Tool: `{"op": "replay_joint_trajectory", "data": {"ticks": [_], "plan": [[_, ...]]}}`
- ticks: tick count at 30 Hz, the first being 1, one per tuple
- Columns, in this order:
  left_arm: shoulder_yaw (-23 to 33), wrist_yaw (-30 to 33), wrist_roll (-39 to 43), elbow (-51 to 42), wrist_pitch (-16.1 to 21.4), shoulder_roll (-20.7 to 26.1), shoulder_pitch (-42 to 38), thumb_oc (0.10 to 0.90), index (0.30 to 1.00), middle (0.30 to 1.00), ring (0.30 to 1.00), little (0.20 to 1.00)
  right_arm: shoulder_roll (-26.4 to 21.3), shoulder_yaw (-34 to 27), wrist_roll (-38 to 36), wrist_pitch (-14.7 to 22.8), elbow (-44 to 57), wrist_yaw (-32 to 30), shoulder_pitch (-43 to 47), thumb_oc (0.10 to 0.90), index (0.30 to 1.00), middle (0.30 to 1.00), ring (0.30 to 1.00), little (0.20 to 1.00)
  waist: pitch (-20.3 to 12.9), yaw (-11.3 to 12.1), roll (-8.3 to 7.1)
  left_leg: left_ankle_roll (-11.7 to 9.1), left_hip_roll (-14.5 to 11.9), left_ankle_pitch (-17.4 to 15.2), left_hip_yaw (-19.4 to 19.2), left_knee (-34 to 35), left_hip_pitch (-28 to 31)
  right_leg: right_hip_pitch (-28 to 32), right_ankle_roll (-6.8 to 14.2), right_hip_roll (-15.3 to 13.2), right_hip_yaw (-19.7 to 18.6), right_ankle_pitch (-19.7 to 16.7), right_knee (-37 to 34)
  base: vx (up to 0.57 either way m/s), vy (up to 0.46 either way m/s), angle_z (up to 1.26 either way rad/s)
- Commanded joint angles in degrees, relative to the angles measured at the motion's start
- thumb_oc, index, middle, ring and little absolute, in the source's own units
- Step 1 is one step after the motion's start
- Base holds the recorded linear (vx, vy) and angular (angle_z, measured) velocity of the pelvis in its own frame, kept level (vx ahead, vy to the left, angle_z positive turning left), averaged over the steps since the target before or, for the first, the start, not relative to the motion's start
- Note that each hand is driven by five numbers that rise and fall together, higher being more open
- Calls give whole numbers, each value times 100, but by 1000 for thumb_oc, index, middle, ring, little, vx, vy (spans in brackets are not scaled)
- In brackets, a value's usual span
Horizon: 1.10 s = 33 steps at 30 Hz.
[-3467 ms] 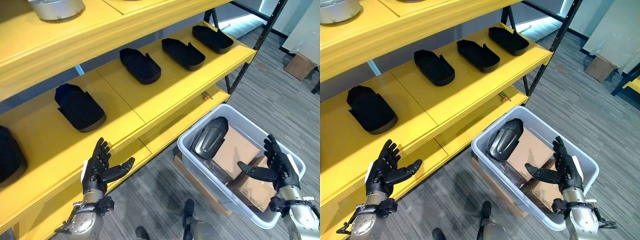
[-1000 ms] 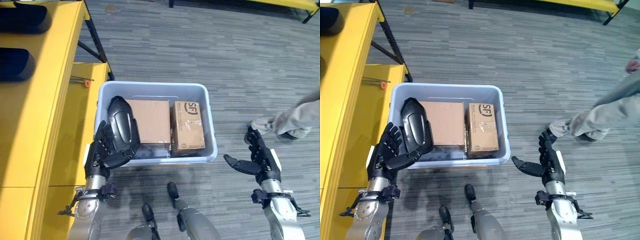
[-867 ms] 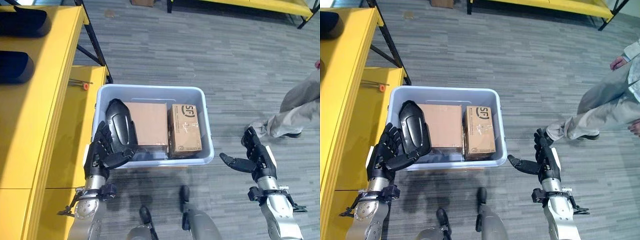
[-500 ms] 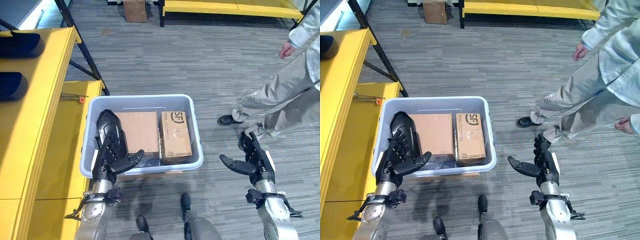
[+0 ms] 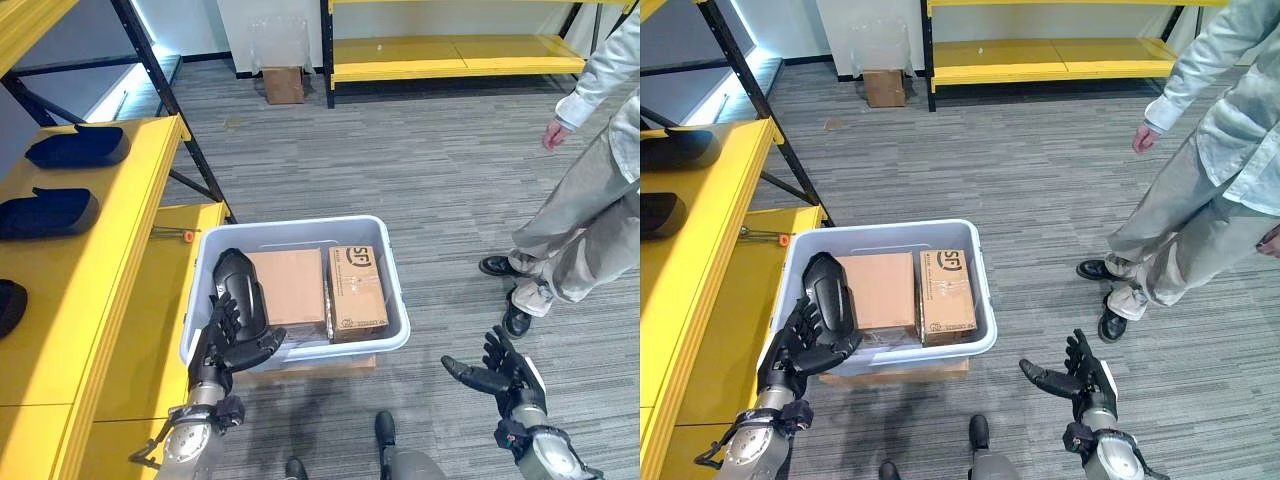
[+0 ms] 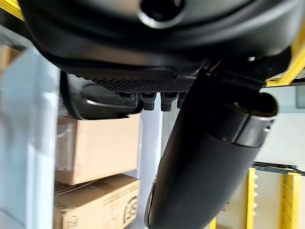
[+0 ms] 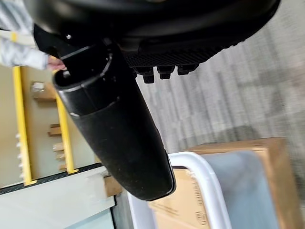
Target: Move parts from the plastic box to the shelf.
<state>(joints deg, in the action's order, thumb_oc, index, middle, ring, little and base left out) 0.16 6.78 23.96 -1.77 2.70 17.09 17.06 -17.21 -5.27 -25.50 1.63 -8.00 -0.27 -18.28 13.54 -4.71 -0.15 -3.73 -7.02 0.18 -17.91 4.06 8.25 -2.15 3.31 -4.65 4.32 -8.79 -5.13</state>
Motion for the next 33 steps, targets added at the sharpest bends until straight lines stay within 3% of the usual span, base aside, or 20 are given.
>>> {"op": "replay_joint_trajectory", "data": {"ticks": [1, 7, 10, 11, 12, 14, 15, 16, 17, 18, 19, 20, 22, 25, 27, 33], "plan": [[324, -59, -99, -297, 471, 342, -282, 900, 1000, 1000, 1000, 1000, -191, -238, -85, 508, 454, 109, 387, 900, 1000, 1000, 1000, 1000, -141, 68, -143, -263, -656, 127, 830, -527, -733, 422, 620, -684, 178, 1218, 863, 19, 114, 23], [309, 8, -35, -303, 470, 510, -410, 900, 1000, 1000, 1000, 1000, -235, -119, 46, 485, 519, 136, 660, 900, 1000, 1000, 1000, 1000, -16, 265, -243, 54, -119, -465, 1241, -1348, -1259, 515, 823, -1201, 360, 1002, 1118, 48, 210, 42], [309, 8, -35, -303, 470, 512, -410, 900, 1000, 1000, 1000, 1000, -233, -119, 46, 485, 518, 136, 661, 900, 1000, 1000, 1000, 1000, -21, 264, -248, 60, -112, -475, 1242, -1367, -1275, 507, 829, -1209, 358, 1003, 1121, 25, 99, 13], [314, 32, -55, -306, 478, 557, -434, 900, 1000, 1000, 1000, 1000, -215, -77, 127, 483, 516, 131, 719, 900, 1000, 1000, 1000, 1000, 7, 290, -252, 197, 96, -608, 1262, -1409, -1285, 452, 864, -1389, 277, 668, 1289, 88, 546, 5], [321, 105, -97, -316, 503, 658, -517, 900, 1000, 1000, 1000, 1000, -174, 37, 149, 504, 496, 111, 911, 900, 1000, 1000, 1000, 1000, 92, 275, -218, 395, 349, -633, 1280, -1357, -1302, 74, 762, -1517, 26, 50, 1726, 78, 634, 10], [351, 148, -100, -318, 520, 662, -546, 900, 1000, 1000, 1000, 1000, -163, 151, 149, 527, 481, 115, 1020, 900, 1000, 1000, 1000, 1000, 178, 363, -164, 482, 341, -648, 1152, -1299, -1267, -192, 678, -1420, 286, 268, 1974, 13, 405, -6], [362, 138, -117, -287, 505, 659, -546, 900, 1000, 1000, 1000, 1000, -164, 166, 150, 519, 451, 137, 1040, 900, 1000, 1000, 1000, 1000, 216, 359, -170, 500, 361, -657, 1142, -1247, -1188, -252, 619, -1204, 379, 505, 2061, 56, 314, -33], [336, 112, -86, -283, 504, 610, -548, 900, 1000, 1000, 1000, 1000, -185, 179, 139, 510, 409, 162, 1020, 900, 1000, 1000, 1000, 1000, 240, 318, -155, 528, 400, -580, 1133, -1067, -1079, -445, 524, -676, 409, 1001, 2185, 56, 204, -29], [337, 112, -86, -283, 504, 610, -551, 900, 1000, 1000, 1000, 1000, -185, 178, 139, 510, 409, 162, 1022, 900, 1000, 1000, 1000, 1000, 230, 319, -155, 526, 399, -564, 1131, -1056, -1092, -461, 519, -672, 407, 990, 2180, 77, 221, -31], [339, 70, -121, -289, 485, 575, -526, 900, 1000, 1000, 1000, 1000, -194, 178, 118, 501, 377, 179, 966, 900, 1000, 1000, 1000, 1000, 225, 315, -184, 538, 481, -512, 1097, -898, -1000, -451, 417, -357, 549, 1199, 2073, 43, 96, -17], [338, 69, -121, -290, 485, 574, -523, 900, 1000, 1000, 1000, 1000, -195, 178, 118, 501, 378, 179, 963, 900, 1000, 1000, 1000, 1000, 231, 314, -182, 535, 479, -509, 1098, -886, -984, -437, 415, -354, 552, 1202, 2068, 84, 155, -19], [306, 60, -133, -266, 471, 519, -498, 900, 1000, 1000, 1000, 1000, -205, 192, 111, 516, 360, 197, 920, 900, 1000, 1000, 1000, 1000, 226, 287, -220, 539, 534, -483, 1077, -735, -857, -543, 328, -1, 555, 1294, 2088, 49, 91, -15], [307, 46, -156, -257, 456, 474, -499, 900, 1000, 1000, 1000, 1000, -228, 188, 98, 534, 366, 209, 875, 900, 1000, 1000, 1000, 1000, 216, 276, -262, 522, 613, -410, 1046, -583, -794, -648, 262, 284, 557, 1328, 1989, 55, 96, -13], [256, 15, -203, -251, 448, 400, -522, 900, 1000, 1000, 1000, 1000, -264, 148, 95, 554, 394, 180, 780, 900, 1000, 1000, 1000, 1000, 185, 272, -352, 477, 729, -410, 961, -526, -723, -322, 134, 366, 804, 1284, 1326, 67, 16, -10], [189, -25, -188, -233, 442, 285, -465, 900, 1000, 1000, 1000, 1000, -285, 90, 87, 535, 407, 189, 624, 900, 1000, 1000, 1000, 1000, 107, 243, -342, 439, 761, -411, 931, -555, -709, -100, 133, 382, 605, 1224, 890, 68, -12, -5], [161, -9, -152, -260, 453, 207, -375, 900, 1000, 1000, 1000, 1000, -347, 28, 96, 521, 426, 188, 487, 900, 1000, 1000, 1000, 1000, -24, 178, -242, 399, 743, -323, 853, -375, -609, 93, 155, 435, 387, 1104, 559, 60, -43, -5]]}}
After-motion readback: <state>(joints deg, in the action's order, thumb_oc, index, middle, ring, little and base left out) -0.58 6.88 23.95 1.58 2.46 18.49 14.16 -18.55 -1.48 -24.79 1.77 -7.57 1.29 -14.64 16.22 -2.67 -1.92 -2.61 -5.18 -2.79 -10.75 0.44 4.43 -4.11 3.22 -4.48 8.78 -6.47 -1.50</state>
